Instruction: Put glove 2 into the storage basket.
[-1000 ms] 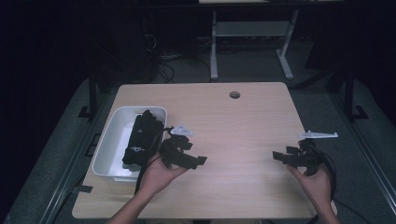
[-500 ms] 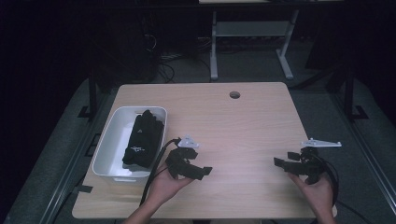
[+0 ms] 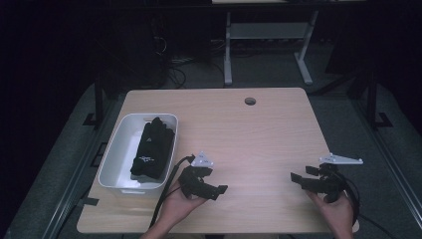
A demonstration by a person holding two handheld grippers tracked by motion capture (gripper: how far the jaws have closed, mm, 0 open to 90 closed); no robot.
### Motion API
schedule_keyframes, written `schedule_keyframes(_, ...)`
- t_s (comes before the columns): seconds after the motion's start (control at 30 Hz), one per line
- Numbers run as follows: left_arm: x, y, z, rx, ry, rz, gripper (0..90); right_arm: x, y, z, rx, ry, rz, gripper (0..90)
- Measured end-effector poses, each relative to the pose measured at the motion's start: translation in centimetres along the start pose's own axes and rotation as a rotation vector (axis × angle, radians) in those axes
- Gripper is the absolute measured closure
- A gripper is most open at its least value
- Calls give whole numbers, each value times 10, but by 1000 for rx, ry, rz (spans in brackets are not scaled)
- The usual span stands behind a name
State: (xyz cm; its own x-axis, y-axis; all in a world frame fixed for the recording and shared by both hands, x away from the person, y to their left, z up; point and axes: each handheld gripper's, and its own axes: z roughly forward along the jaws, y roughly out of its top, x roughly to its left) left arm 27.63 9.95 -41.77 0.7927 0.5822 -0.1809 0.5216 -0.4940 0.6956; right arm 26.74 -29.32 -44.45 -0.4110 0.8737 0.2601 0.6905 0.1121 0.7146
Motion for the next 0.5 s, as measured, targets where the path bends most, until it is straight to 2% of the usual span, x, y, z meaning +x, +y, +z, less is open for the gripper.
schedule_keyframes(0.1, -2, -3, 0, -1, 4, 9, 205, 3, -3, -1, -4, -6, -15, 259)
schedule_keyframes(0.27, -5, -11, 3, -18, -9, -4, 203, 8, -5, -3, -15, -11, -30, 256)
schedule_keyframes(0.43, -12, -19, 6, -12, 5, 30, 202, 11, -8, -6, -39, -9, -45, 255)
schedule_keyframes(0.5, -15, -22, 6, -14, 12, 51, 203, 13, -9, -8, -45, -9, -32, 255)
